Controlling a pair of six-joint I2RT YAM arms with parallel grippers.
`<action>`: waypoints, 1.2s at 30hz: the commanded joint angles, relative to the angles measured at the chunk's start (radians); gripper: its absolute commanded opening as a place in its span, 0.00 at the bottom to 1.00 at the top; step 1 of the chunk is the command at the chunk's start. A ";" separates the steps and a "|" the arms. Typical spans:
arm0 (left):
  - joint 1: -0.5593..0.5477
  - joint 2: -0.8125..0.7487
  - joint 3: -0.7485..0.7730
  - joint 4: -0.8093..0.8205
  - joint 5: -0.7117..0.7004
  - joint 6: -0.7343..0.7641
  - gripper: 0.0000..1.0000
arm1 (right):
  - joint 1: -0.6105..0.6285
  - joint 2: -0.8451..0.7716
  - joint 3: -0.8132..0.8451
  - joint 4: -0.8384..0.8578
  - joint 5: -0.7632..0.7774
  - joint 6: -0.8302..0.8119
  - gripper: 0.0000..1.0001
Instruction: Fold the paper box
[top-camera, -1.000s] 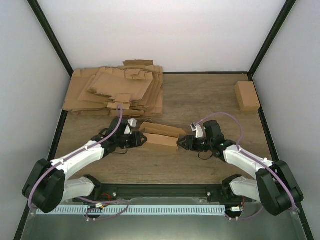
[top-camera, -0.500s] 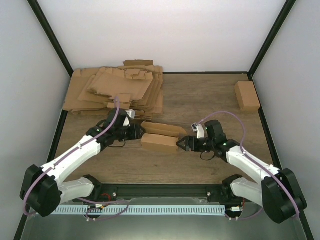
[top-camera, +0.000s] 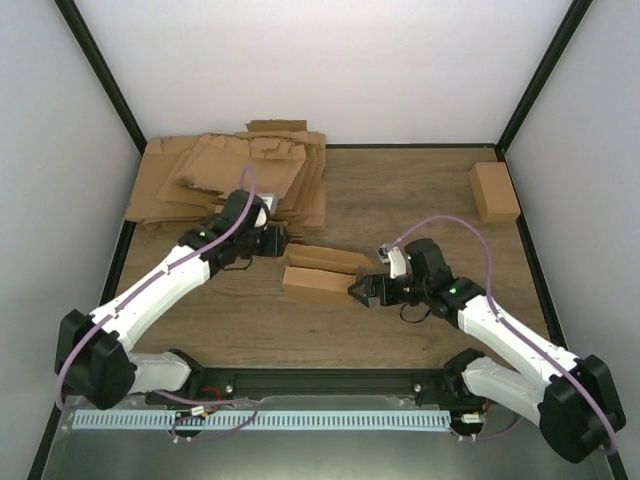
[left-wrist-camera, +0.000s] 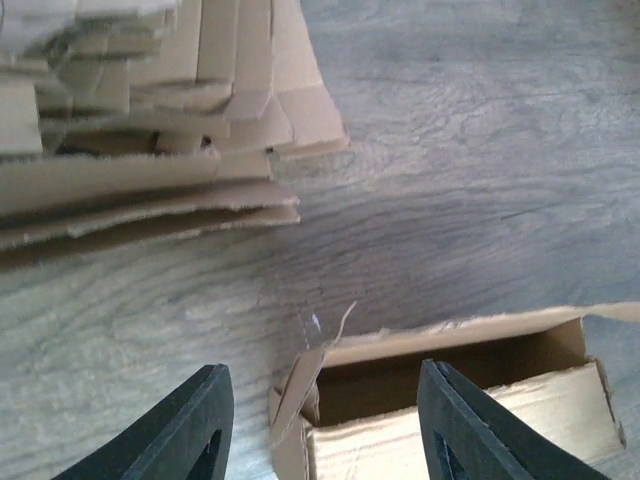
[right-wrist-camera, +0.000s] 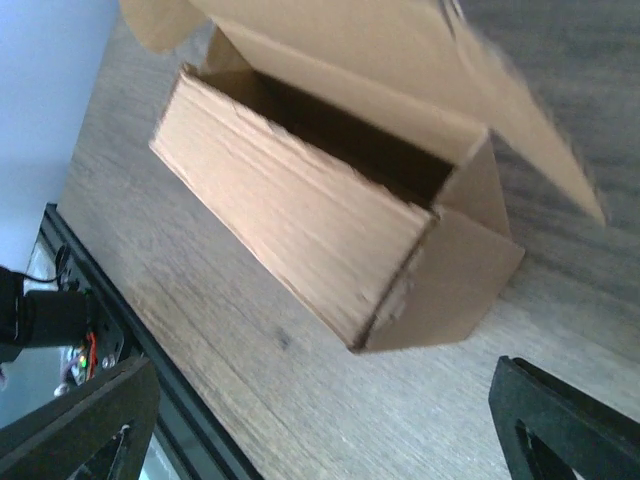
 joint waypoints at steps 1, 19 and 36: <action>0.006 0.078 0.138 -0.020 -0.039 0.101 0.54 | 0.082 -0.055 0.107 -0.095 0.165 0.030 0.91; 0.023 0.740 0.644 -0.181 0.400 0.245 0.15 | 0.642 0.084 -0.004 0.239 0.562 0.373 0.18; 0.020 0.723 0.453 -0.122 0.507 0.227 0.12 | 0.550 0.388 0.132 0.345 0.615 0.226 0.03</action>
